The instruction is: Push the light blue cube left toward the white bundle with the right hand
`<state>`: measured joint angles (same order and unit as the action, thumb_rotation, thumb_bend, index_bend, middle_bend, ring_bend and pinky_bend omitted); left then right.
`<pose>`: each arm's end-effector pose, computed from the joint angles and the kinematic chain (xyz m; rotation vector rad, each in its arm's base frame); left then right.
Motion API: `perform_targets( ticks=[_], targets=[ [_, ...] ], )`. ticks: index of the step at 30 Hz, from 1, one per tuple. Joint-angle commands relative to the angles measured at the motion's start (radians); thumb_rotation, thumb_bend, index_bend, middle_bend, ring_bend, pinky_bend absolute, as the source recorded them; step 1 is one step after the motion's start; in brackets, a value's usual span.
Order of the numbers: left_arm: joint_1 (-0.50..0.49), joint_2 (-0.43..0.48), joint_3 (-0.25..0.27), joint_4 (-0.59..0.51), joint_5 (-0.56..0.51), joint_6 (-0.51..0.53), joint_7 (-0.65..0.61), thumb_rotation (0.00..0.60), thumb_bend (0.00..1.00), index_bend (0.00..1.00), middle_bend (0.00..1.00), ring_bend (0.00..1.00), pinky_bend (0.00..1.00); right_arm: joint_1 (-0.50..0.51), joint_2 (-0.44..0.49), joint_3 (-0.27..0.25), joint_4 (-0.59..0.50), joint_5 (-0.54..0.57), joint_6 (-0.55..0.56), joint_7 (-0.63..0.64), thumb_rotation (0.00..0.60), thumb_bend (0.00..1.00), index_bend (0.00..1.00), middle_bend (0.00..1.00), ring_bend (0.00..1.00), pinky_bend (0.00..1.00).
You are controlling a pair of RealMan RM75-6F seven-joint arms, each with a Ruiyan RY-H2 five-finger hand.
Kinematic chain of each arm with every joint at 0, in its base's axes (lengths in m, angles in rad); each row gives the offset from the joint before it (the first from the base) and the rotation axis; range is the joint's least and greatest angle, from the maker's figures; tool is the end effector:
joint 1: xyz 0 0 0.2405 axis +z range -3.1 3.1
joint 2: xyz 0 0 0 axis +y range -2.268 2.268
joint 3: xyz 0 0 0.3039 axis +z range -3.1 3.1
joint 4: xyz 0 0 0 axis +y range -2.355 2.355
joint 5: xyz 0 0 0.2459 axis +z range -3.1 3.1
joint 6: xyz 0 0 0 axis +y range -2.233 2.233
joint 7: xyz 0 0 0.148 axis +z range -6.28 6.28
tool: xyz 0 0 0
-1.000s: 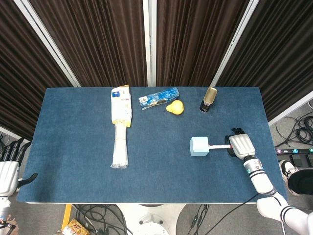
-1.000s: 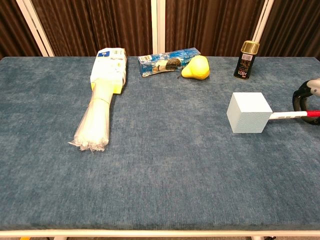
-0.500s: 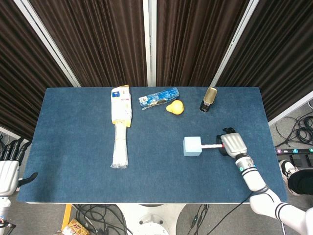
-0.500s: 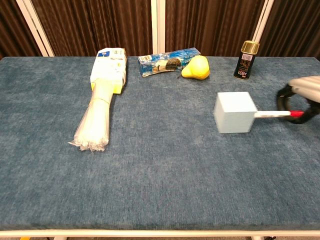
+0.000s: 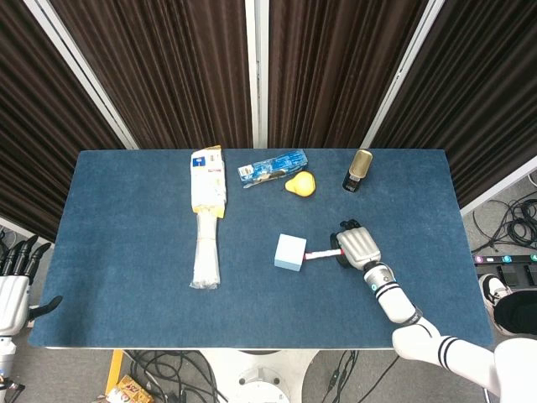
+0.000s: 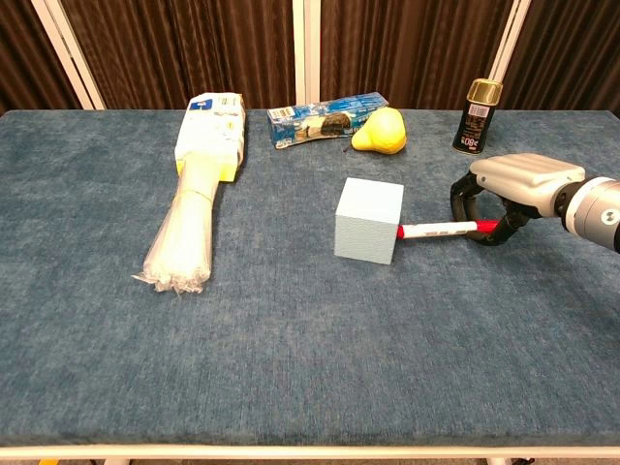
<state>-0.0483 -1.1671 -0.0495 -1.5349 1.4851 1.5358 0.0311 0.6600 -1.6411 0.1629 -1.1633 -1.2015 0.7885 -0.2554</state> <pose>-0.3866 0.1785 0.1450 -1.3375 -0.8482 -0.8567 -0.2707 -0.3953 -0.0789 1.8920 -0.9752 0.6805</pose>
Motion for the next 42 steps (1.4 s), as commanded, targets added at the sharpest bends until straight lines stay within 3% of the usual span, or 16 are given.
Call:
perform_targets(
  ticks=[1, 7, 13, 22, 42],
  targets=[
    [0.000, -0.001, 0.000, 0.001, 0.002, 0.001, -0.001, 0.600, 0.05, 0.17, 0.14, 0.07, 0.13, -0.015, 0.034, -0.006, -0.035, 0.017, 0.018, -0.012, 0.600, 0.36, 0.62, 0.52, 0.16, 0.15],
    [-0.006, 0.000, -0.001, -0.005, 0.014, 0.002, 0.007, 0.600, 0.05, 0.17, 0.14, 0.07, 0.13, -0.049, 0.100, -0.022, -0.091, 0.051, 0.040, -0.021, 0.600, 0.36, 0.62, 0.52, 0.16, 0.15],
    [-0.003, 0.001, 0.001, -0.008, 0.020, 0.010, 0.006, 0.600, 0.05, 0.17, 0.14, 0.07, 0.13, -0.026, 0.093, -0.008, -0.099, 0.101, 0.014, -0.040, 0.600, 0.36, 0.62, 0.52, 0.16, 0.15],
    [0.008, 0.002, 0.005, -0.008, 0.022, 0.023, 0.000, 0.600, 0.05, 0.17, 0.14, 0.07, 0.13, 0.062, 0.020, 0.023, -0.104, 0.214, -0.026, -0.147, 0.600, 0.36, 0.62, 0.52, 0.16, 0.14],
    [0.011, 0.004, 0.005, -0.008, 0.022, 0.023, 0.001, 0.600, 0.05, 0.17, 0.14, 0.07, 0.13, 0.244, -0.160, 0.071, -0.096, 0.452, 0.017, -0.353, 0.600, 0.36, 0.63, 0.53, 0.16, 0.13]
  ],
)
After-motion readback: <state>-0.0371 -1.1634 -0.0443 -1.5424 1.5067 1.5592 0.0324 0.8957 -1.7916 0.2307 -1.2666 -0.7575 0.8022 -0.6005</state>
